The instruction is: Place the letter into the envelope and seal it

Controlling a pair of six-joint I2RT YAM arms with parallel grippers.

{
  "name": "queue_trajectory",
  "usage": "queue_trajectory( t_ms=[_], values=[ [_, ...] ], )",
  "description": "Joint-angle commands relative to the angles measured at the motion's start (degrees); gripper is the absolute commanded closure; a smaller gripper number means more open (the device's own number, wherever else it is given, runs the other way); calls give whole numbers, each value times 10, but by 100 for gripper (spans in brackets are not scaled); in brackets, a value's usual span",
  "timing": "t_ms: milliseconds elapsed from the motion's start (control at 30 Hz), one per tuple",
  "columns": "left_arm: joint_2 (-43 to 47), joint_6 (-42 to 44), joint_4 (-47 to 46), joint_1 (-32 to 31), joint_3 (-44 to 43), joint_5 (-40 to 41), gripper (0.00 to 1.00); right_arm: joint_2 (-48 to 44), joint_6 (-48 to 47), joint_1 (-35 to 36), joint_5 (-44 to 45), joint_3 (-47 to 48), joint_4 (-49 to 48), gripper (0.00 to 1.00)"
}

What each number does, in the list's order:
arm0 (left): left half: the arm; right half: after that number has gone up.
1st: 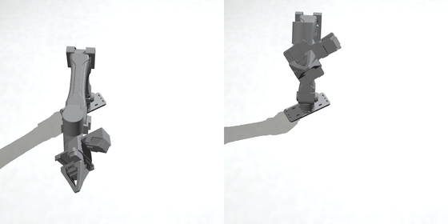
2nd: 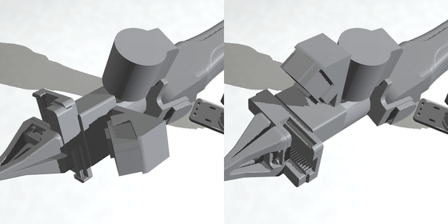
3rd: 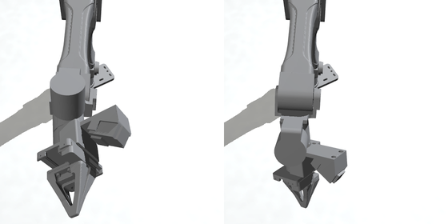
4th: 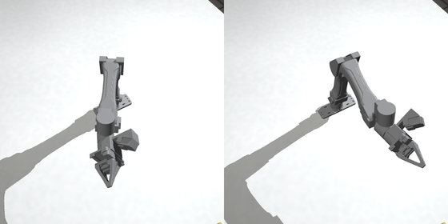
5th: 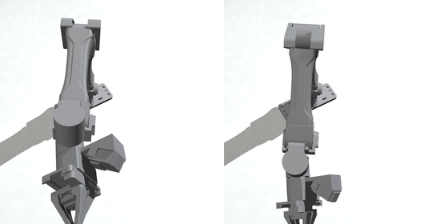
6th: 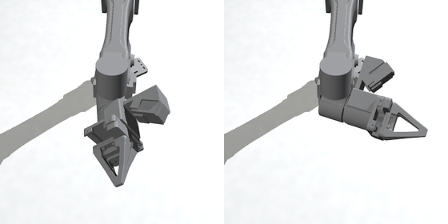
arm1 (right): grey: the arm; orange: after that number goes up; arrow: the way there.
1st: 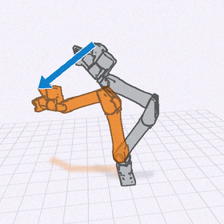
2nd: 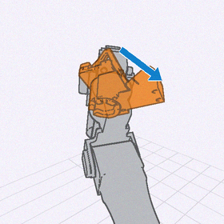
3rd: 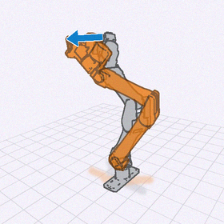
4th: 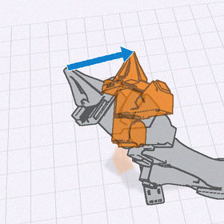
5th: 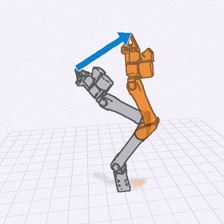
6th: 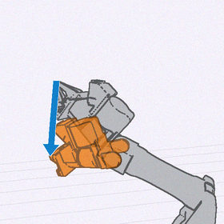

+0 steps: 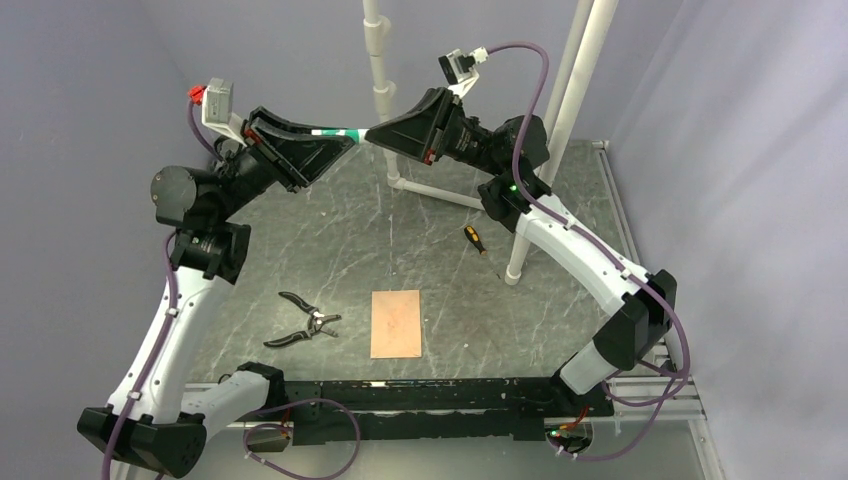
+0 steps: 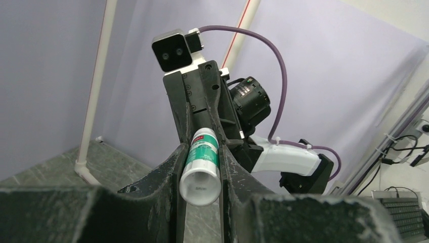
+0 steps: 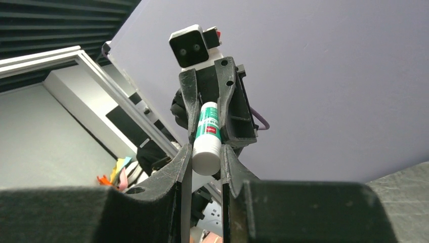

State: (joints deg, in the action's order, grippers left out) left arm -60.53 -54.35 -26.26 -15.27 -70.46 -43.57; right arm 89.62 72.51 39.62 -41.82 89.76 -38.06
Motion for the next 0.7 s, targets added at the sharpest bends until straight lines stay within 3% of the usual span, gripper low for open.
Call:
queue_trajectory(
  t_ms=[0,100,233,400,533,667],
  values=[
    [-62,63,227,-55,30,-105,98,-6,-37,74,-6,23,46,100],
    [-45,96,287,-44,10,-71,97,-25,-96,75,23,2,112,98],
    [-10,112,331,-10,1,-15,97,-51,-141,71,72,-48,170,62],
    [47,145,379,9,11,51,98,-88,-200,67,155,-86,254,42],
    [77,186,440,9,26,90,98,-102,-219,66,203,-102,297,28],
    [93,213,506,9,45,116,98,-109,-229,66,248,-112,336,22]
  ],
)
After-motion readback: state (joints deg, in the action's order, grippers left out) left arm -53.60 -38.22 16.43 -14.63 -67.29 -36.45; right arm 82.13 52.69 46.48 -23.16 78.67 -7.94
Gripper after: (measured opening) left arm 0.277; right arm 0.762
